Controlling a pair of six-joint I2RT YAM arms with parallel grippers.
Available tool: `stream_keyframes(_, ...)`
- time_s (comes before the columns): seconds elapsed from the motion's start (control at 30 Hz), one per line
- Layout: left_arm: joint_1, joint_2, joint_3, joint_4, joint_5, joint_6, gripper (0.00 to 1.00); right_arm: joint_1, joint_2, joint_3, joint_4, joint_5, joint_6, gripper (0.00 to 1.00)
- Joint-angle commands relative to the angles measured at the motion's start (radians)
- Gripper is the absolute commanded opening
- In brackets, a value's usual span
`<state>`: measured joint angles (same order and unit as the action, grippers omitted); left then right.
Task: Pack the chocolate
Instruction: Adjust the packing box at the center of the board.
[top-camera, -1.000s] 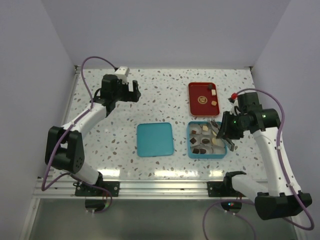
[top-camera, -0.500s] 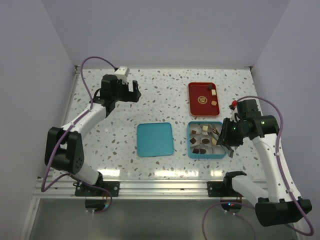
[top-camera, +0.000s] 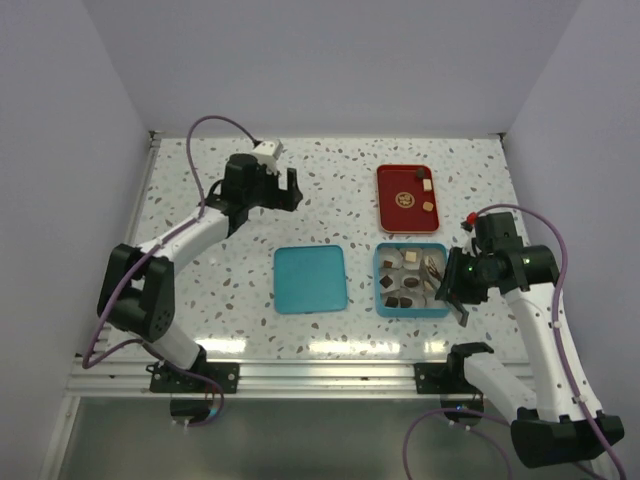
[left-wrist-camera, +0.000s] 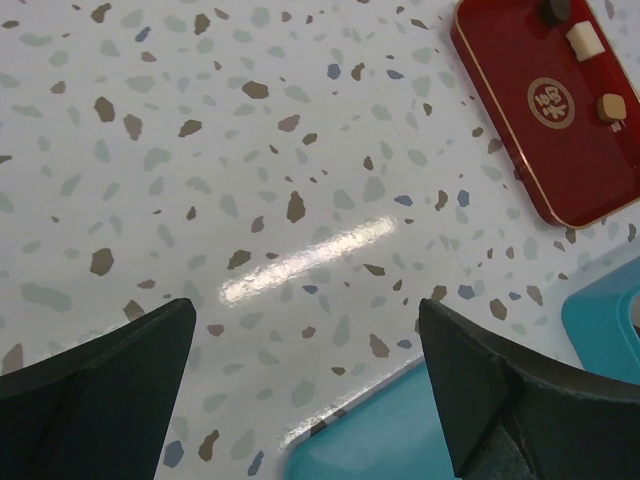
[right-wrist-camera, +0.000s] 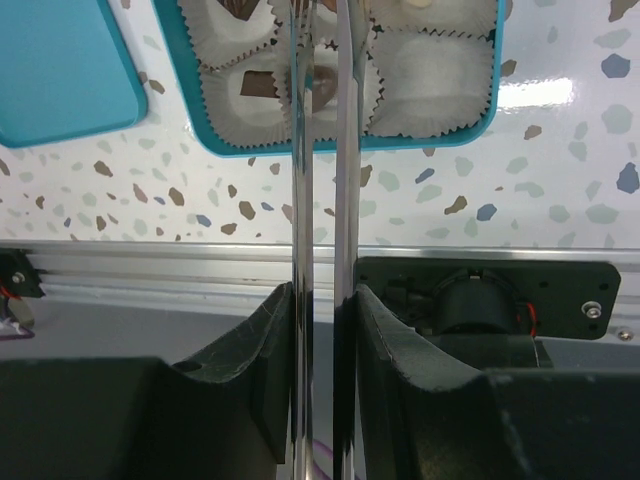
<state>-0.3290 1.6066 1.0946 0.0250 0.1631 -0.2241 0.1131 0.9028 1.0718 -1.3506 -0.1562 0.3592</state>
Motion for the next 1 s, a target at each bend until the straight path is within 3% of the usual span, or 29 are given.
stream_keyframes(0.0, -0.070, -0.002, 0.047, 0.035, -0.032, 0.003, 1.00, 0.005, -0.004, 0.051, -0.234, 0.046, 0.012, 0.21)
stream_keyframes(0.23, -0.278, -0.085, 0.021, -0.019, -0.056, -0.046, 1.00, 0.005, 0.001, 0.085, -0.231, 0.055, 0.011, 0.21)
stream_keyframes(0.43, -0.427, -0.060, 0.004, -0.020, -0.063, -0.162, 1.00, 0.005, -0.031, 0.085, -0.229, 0.044, 0.004, 0.22)
stream_keyframes(0.63, -0.507, -0.007, 0.045, -0.089, -0.097, -0.261, 1.00, 0.005, -0.036, 0.097, -0.229, 0.033, -0.002, 0.22)
stream_keyframes(0.97, -0.585, 0.113, 0.079, -0.063, -0.102, -0.389, 1.00, 0.007, -0.051, 0.099, -0.228, 0.026, -0.012, 0.22)
